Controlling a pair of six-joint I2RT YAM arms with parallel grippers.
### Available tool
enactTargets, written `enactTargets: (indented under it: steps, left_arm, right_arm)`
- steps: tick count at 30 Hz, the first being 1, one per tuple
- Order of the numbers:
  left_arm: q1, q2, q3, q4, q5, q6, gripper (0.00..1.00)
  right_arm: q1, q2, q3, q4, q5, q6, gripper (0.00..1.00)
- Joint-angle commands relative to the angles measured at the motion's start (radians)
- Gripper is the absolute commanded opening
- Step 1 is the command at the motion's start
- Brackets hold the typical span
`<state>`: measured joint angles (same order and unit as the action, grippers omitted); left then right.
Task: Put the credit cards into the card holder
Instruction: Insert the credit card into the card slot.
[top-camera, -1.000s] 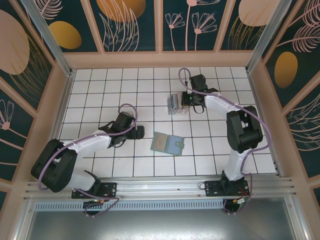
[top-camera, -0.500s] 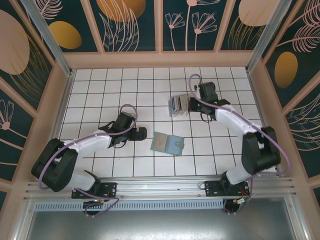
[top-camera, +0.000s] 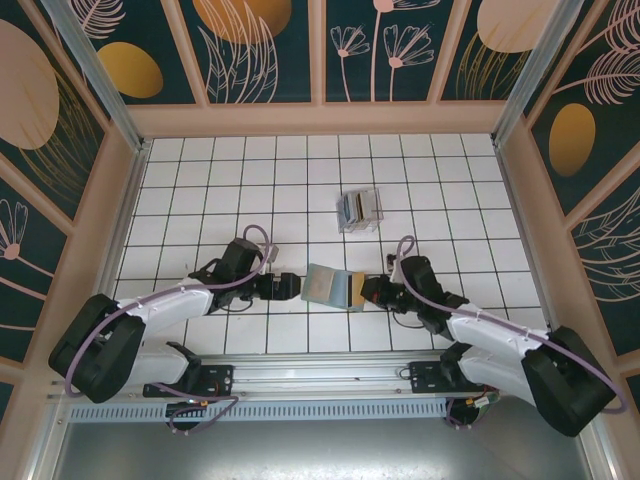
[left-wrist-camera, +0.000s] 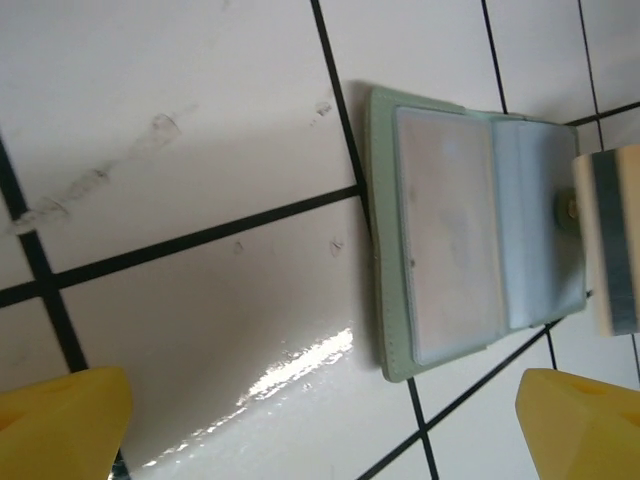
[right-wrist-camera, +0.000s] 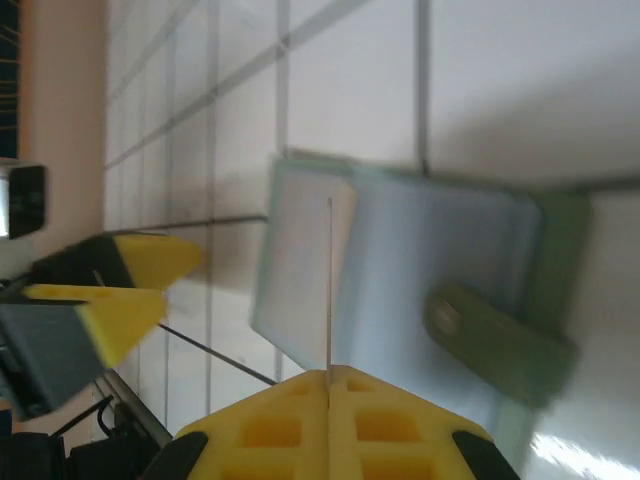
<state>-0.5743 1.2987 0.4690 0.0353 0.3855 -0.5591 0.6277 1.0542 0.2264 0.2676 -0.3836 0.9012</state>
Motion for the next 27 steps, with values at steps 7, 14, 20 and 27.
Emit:
enactTargets:
  steps: [7, 14, 20, 27]
  left_arm:
    - [0.000, 0.042, 0.000, 0.105, 0.100, -0.015, 0.99]
    - [-0.004, 0.053, 0.003, 0.055, 0.081, 0.008, 0.98]
    - [-0.006, 0.121, 0.029, 0.049, 0.076, 0.025, 0.98]
    - [-0.015, 0.201, 0.063, 0.059, 0.075, 0.012, 0.99]
  right_arm:
    - [-0.045, 0.250, -0.018, 0.364, -0.269, 0.084, 0.00]
    - [-0.075, 0.371, 0.004, 0.402, -0.299, 0.080, 0.00]
    - [-0.075, 0.441, 0.043, 0.433, -0.339, 0.069, 0.00]
    - [-0.111, 0.510, 0.062, 0.498, -0.354, 0.085, 0.00]
